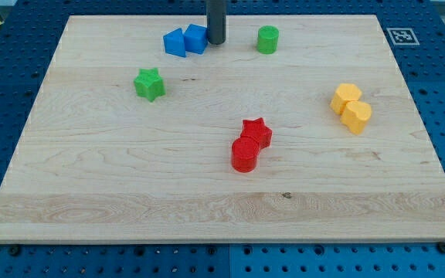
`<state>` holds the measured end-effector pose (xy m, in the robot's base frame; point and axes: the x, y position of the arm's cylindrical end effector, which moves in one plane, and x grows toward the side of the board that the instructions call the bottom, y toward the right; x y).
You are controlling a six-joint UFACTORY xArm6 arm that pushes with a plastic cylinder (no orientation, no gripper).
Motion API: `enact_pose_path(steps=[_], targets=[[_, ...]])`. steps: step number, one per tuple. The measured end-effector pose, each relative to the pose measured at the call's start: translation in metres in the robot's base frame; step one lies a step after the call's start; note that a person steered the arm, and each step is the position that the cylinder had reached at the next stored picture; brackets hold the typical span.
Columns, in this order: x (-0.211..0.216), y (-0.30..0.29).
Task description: Point your arm towards green circle
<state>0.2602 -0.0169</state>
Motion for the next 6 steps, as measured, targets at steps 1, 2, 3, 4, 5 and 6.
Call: enact_pose_path(steps=[1,2,3,4,5,6], targets=[[0.0,-0.012],[0.0,-0.025],[-0.003,-0.026],[-0.018,-0.01],[-0.026,0.036],[-0.026,0.086]])
